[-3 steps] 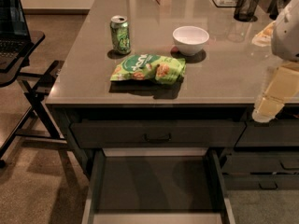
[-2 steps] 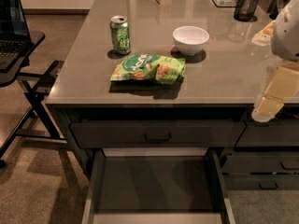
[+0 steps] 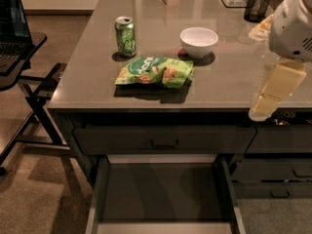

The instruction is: Place green rice chip bag into middle drawer

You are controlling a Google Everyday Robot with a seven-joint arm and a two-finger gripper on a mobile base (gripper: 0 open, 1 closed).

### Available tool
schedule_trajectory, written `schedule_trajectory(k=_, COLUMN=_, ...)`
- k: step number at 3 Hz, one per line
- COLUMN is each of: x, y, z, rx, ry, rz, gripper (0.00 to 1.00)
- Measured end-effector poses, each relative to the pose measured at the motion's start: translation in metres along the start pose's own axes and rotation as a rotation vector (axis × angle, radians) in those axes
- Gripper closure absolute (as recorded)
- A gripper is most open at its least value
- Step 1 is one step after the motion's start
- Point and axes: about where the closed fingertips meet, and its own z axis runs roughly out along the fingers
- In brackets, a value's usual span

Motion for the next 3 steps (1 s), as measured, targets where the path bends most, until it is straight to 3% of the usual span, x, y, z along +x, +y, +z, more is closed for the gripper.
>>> schedule_trajectory(k=1, x=-0.007, y=-0.002, z=-0.005, rx=0.012, ry=-0.022, rz=-0.020, gripper=0.00)
schedule_trajectory(k=2, x=-0.053, y=-0.009, z=0.001, rx=0.029, ry=-0.075, rz=-0.124, gripper=0.00)
schedule_trajectory(k=3, x=-0.103, y=-0.014, z=0.023, rx=-0.001, ry=-0.138, rz=-0.204, gripper=0.00)
